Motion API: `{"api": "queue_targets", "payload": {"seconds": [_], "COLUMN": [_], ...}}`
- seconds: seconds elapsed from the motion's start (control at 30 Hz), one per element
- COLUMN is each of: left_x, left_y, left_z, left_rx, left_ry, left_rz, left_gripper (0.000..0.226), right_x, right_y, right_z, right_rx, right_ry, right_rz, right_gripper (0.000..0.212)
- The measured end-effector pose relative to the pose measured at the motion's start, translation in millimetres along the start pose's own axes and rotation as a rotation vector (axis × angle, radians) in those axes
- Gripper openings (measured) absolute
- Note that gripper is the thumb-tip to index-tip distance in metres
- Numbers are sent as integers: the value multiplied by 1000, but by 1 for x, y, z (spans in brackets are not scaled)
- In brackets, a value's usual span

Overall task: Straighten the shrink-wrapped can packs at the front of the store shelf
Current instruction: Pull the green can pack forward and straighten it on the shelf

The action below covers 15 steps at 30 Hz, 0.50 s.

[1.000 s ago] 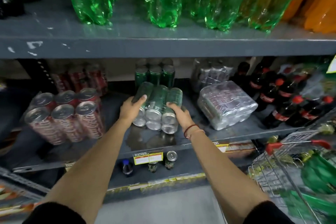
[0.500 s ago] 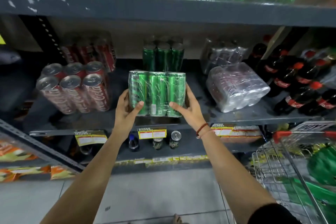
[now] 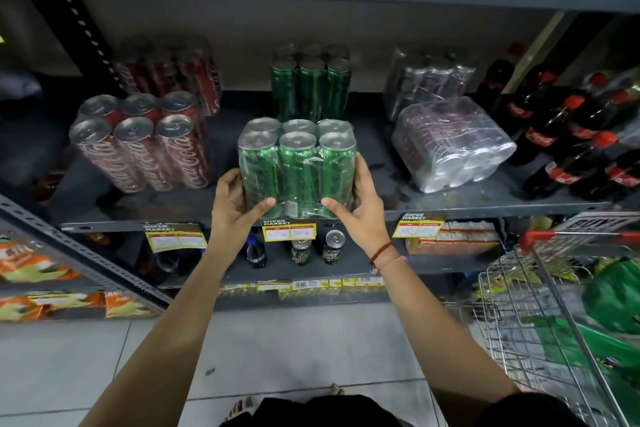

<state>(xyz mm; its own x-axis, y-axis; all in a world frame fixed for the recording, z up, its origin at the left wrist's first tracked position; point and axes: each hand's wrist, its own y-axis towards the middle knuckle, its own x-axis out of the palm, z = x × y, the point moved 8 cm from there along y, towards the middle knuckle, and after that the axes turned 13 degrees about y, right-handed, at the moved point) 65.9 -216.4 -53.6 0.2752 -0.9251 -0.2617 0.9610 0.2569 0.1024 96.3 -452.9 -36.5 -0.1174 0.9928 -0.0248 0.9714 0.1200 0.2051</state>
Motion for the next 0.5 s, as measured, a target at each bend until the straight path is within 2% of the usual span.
{"api": "queue_targets", "payload": {"seconds": [0.27,0.37,0.43,0.5], "left_x": [5,8,6,2], "left_y": [9,29,32,19], "left_z": [-3,2,9,15], "left_rx": [-38,-57,-66,-103], "left_ry": [190,225,261,256], "left_rz": [36,17,75,237], "left_gripper": [78,79,72,58], "right_x": [-2,-6,-15,-31], "right_y": [9,27,35,45], "right_z": [8,3,-2,-11], "right_rx": [-38,-52,-49,-56], "right_ry": [-217,-195,-126,-3], "right_rz": [53,11,31,162], "right_gripper": [88,87,83,68]}}
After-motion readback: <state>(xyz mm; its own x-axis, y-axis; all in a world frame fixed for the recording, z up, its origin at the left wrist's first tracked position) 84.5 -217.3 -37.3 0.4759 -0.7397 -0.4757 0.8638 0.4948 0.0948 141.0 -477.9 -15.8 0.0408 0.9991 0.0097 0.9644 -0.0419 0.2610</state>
